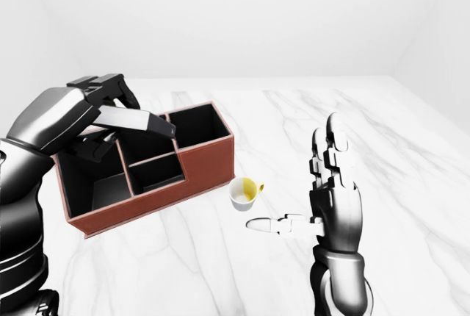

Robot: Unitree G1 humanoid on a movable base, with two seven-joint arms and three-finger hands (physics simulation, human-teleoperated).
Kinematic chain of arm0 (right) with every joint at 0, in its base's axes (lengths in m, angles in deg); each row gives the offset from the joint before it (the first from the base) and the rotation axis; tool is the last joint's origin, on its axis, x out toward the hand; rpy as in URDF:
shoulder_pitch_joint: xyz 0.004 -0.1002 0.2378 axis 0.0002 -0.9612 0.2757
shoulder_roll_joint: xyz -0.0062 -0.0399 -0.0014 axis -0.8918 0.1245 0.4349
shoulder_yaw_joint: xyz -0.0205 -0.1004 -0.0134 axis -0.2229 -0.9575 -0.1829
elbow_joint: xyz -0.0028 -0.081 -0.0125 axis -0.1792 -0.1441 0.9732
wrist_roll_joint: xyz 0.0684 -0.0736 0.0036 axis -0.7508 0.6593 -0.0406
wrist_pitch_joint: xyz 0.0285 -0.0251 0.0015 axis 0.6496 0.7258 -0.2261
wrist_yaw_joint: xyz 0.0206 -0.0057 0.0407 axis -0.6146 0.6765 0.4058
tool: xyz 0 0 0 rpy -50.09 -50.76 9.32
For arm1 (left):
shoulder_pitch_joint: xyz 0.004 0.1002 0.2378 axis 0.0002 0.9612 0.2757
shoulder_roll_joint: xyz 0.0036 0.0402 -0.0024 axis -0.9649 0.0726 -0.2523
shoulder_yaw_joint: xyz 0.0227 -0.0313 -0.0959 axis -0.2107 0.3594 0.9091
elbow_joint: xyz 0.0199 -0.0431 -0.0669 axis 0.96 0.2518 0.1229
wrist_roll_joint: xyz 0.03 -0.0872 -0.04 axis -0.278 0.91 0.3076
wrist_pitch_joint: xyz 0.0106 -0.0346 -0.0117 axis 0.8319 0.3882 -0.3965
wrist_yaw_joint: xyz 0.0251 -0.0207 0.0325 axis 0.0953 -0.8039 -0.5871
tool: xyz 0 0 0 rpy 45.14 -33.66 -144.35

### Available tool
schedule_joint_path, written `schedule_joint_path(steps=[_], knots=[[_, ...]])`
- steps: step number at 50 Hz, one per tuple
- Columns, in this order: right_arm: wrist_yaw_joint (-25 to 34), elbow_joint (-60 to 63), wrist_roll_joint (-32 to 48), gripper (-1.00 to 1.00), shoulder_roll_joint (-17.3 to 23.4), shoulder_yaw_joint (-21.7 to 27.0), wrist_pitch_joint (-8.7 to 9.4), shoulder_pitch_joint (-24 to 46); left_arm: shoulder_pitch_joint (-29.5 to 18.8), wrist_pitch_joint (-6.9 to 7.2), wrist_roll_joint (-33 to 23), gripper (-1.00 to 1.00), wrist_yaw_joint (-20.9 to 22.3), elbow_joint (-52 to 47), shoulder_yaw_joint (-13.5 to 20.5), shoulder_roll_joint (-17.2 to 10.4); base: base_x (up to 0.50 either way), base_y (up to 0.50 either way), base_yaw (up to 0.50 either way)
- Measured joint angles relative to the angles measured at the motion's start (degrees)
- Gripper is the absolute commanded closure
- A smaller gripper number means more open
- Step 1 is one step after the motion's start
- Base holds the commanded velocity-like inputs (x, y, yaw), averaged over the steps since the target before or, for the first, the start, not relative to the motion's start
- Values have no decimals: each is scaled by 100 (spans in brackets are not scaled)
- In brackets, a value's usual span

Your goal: Pick up the book and place it in the front compartment of the caddy.

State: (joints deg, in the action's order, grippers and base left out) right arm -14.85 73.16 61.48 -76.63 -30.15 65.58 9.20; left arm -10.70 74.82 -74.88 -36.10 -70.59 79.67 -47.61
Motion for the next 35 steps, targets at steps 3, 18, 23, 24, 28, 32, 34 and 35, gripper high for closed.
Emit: schedule_joint_path(steps=[3, 18, 23, 24, 28, 32, 34, 35], knots=[[-2, -20, 6, -100, 3, -6, -6, 7, 31, 0, 161, 100, 0, 10, 57, -106, 0, 0, 0], [0, -68, 14, -99, 14, -17, -15, 23, 125, 0, 627, 100, 0, 73, 110, -315, 0, 0, 0], [5, -75, 8, -100, 16, -10, -17, 28, 166, 0, 713, 100, 0, 73, 133, -341, 0, 0, 0], [5, -75, 9, -99, 16, -9, -16, 29, 179, 0, 731, 100, 0, 75, 145, -347, 0, 0, 0], [4, -78, 16, -100, 14, -16, -19, 30, 228, 0, 819, 100, 0, 92, 215, -395, 0, 0, 0], [-2, -94, 33, -99, 13, -36, -32, 31, 256, 0, 916, 100, 0, 115, 315, -482, 0, 0, 0], [-6, -103, 42, -99, 13, -47, -37, 33, 267, 0, 965, 100, 0, 126, 357, -528, 0, 0, 0], [-8, -106, 47, -99, 14, -53, -39, 34, 272, 0, 986, 100, 0, 135, 376, -549, 0, 0, 0]])
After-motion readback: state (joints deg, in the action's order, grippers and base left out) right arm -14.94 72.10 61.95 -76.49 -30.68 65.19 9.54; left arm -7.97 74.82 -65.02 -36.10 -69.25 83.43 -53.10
